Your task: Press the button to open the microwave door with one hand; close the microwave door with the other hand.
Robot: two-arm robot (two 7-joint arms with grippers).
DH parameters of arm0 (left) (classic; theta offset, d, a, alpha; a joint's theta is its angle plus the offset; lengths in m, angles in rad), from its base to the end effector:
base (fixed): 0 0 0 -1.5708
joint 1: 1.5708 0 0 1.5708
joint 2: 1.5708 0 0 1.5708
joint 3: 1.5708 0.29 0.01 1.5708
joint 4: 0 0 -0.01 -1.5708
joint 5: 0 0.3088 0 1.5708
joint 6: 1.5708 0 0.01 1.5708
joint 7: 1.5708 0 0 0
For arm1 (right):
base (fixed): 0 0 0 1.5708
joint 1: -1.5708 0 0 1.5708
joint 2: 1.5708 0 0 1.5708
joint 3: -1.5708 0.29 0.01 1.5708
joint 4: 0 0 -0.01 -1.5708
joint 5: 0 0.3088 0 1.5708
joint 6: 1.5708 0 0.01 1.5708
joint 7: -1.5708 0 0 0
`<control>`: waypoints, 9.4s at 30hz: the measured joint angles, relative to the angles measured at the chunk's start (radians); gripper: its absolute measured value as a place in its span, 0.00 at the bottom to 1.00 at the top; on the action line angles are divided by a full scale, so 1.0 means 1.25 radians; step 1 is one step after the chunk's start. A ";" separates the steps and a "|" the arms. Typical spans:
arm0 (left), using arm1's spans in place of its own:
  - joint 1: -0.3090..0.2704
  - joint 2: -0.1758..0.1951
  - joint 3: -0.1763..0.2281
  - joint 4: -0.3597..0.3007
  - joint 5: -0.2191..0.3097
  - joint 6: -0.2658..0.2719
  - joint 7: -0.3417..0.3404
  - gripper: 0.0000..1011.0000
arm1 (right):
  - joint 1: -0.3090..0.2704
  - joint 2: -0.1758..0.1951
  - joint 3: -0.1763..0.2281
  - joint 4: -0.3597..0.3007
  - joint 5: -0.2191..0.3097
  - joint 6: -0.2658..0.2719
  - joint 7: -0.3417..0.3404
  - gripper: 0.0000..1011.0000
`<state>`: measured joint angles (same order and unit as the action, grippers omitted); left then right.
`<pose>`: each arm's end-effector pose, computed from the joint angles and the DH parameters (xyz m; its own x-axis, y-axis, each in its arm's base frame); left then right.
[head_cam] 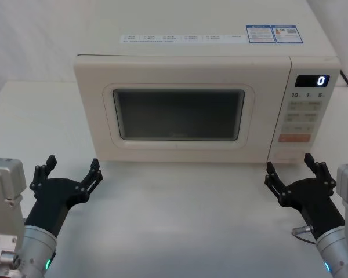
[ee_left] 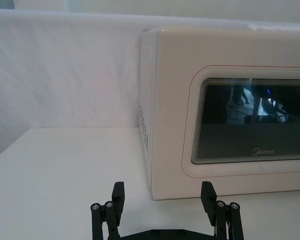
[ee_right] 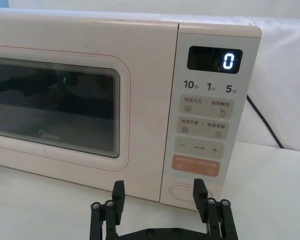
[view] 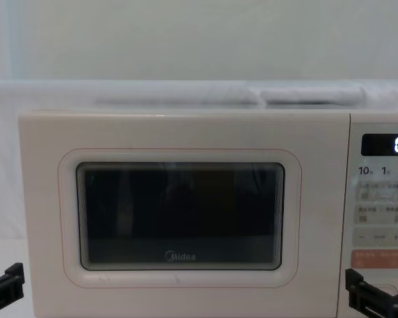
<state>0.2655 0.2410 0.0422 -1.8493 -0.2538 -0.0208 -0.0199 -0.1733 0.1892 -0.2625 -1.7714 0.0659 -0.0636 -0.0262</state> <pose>0.2529 0.0375 -0.2852 0.1246 0.9917 -0.0326 -0.9921 0.1241 -0.0176 0.2658 0.0383 -0.2976 0.2626 -0.9625 0.0674 0.9628 0.2660 0.0477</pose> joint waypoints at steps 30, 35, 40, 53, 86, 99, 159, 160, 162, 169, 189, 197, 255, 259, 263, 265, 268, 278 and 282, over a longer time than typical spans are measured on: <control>0.000 0.000 0.000 0.000 0.000 0.000 0.000 0.99 | 0.000 0.000 0.000 0.000 0.000 0.000 0.000 0.00; 0.000 0.000 0.000 0.000 0.000 0.000 0.000 0.99 | 0.000 0.000 0.000 0.000 0.000 0.000 0.000 0.00; 0.000 0.000 0.000 0.000 0.000 0.000 0.000 0.99 | 0.000 0.000 0.000 0.000 0.000 0.000 0.000 0.00; 0.000 0.000 0.000 0.000 0.000 0.000 0.000 0.99 | -0.004 -0.015 0.017 -0.001 0.000 0.007 0.010 0.00; 0.000 0.000 0.000 0.000 0.000 0.000 0.000 0.99 | 0.041 -0.087 0.066 0.073 -0.001 0.071 0.083 0.00; 0.000 0.000 0.000 0.000 0.000 0.000 0.000 0.99 | 0.085 -0.099 0.080 0.121 -0.012 0.085 0.090 0.00; 0.000 0.000 0.000 0.000 0.000 0.000 0.000 0.99 | 0.219 -0.128 0.115 0.302 -0.037 0.069 0.078 0.00; 0.000 0.000 0.000 0.000 0.000 0.000 0.000 0.99 | 0.220 -0.129 0.115 0.303 -0.037 0.068 0.078 0.00; 0.000 0.000 0.000 0.000 0.000 0.000 0.000 0.99 | 0.221 -0.129 0.116 0.304 -0.037 0.068 0.078 0.00; 0.000 0.000 0.000 0.000 0.000 0.000 0.000 0.99 | 0.225 -0.130 0.117 0.306 -0.039 0.068 0.078 0.00; 0.000 0.000 0.000 0.000 0.000 0.000 0.000 0.99 | 0.243 -0.137 0.118 0.328 -0.041 0.059 0.077 0.00; 0.000 0.000 0.000 0.000 0.000 0.000 0.000 0.99 | 0.251 -0.139 0.119 0.339 -0.040 0.055 0.076 0.00; 0.000 0.000 0.000 0.000 0.000 0.000 0.000 0.99 | 0.074 -0.069 0.167 0.120 -0.001 0.061 0.101 0.00; 0.000 0.000 0.000 0.000 0.000 0.000 0.000 0.99 | 0.070 -0.064 0.178 0.114 -0.003 0.064 0.092 0.00; 0.000 0.000 0.000 0.000 0.000 0.000 0.000 0.99 | 0.069 -0.064 0.186 0.114 -0.005 0.069 0.088 0.00; 0.000 0.000 0.000 0.000 0.000 0.000 0.000 0.99 | 0.069 -0.063 0.191 0.114 -0.006 0.073 0.087 0.00; 0.000 0.000 0.000 0.000 0.000 0.000 0.000 0.99 | 0.070 -0.062 0.197 0.115 -0.006 0.077 0.087 0.00; 0.000 0.000 0.000 0.000 0.000 0.000 0.000 0.99 | 0.070 -0.053 0.199 0.118 -0.003 0.073 0.107 0.00; 0.000 0.000 0.000 0.000 0.000 0.000 0.000 0.99 | 0.068 -0.040 0.193 0.119 -0.001 0.060 0.126 0.03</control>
<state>0.2655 0.2409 0.0421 -1.8492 -0.2538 -0.0207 -0.0199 -0.0880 0.1390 -0.0210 -1.6225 0.0647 0.0117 0.1315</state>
